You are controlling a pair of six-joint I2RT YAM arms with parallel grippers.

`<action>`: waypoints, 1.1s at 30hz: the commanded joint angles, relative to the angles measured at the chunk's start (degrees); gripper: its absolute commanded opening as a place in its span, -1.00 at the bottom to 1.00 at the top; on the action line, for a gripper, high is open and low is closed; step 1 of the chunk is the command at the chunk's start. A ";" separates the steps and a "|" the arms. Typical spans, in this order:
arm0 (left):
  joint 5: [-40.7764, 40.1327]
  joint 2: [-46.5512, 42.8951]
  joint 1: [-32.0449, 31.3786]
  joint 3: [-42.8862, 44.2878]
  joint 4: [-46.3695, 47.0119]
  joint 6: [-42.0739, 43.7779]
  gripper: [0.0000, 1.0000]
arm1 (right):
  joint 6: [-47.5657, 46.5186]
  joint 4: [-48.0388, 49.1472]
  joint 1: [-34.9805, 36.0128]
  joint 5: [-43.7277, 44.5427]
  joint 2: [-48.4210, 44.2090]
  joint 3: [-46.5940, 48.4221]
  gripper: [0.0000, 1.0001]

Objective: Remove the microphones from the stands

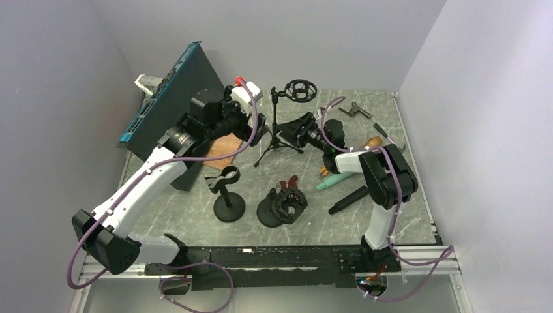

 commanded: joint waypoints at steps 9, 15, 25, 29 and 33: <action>-0.92 -0.30 -0.66 0.10 1.02 1.27 0.94 | 13.84 12.34 -1.30 -4.21 7.62 3.61 -0.23; -0.95 -0.38 -0.72 0.13 0.95 1.35 0.94 | 14.86 14.90 -1.27 -4.61 9.18 4.02 -0.47; -1.36 -0.51 -0.94 0.13 0.92 1.66 0.95 | -8.87 -16.55 0.15 7.07 -0.70 6.23 -1.00; -1.28 -0.41 -0.96 0.22 0.82 1.44 0.95 | -23.17 -33.28 3.89 20.27 -6.25 9.90 -1.00; -1.39 -0.36 -1.03 0.11 0.91 1.49 0.95 | -25.51 -34.87 4.42 22.23 -7.32 10.29 -1.00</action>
